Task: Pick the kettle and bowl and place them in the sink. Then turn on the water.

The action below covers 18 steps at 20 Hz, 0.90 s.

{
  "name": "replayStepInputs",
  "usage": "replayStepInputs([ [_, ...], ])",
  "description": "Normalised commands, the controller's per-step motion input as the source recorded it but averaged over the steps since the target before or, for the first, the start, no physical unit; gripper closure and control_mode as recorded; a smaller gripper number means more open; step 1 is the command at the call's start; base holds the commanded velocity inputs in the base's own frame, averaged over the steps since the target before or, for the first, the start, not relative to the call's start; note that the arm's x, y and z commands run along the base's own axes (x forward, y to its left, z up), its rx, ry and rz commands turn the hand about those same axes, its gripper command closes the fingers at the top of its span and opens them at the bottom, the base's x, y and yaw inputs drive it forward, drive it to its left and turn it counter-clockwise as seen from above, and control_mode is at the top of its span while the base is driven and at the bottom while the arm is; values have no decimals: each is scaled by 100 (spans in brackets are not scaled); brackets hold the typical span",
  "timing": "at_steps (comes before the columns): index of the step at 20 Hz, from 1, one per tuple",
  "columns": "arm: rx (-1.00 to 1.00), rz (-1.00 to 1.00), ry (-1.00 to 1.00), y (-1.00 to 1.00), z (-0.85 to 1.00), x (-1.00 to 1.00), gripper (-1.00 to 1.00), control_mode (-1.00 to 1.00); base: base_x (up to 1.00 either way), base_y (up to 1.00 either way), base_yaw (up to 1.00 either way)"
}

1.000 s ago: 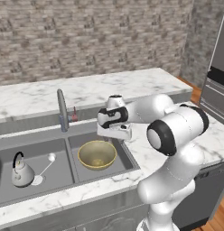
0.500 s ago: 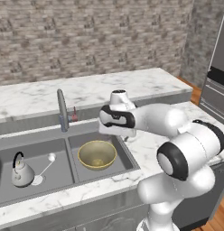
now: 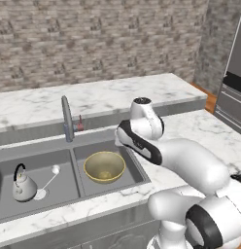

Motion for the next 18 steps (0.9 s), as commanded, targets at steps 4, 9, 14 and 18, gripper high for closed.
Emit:
replayStepInputs([
  [4,1,24,-16,-57,2,1,-100,-100,0,0,0],
  [9,2,28,-15,-51,9,2,-100,-100,0,0,0],
  [14,0,11,-8,-9,10,0,-100,-100,0,0,0],
  [18,0,4,-12,0,8,1,-100,-100,0,0,0],
])
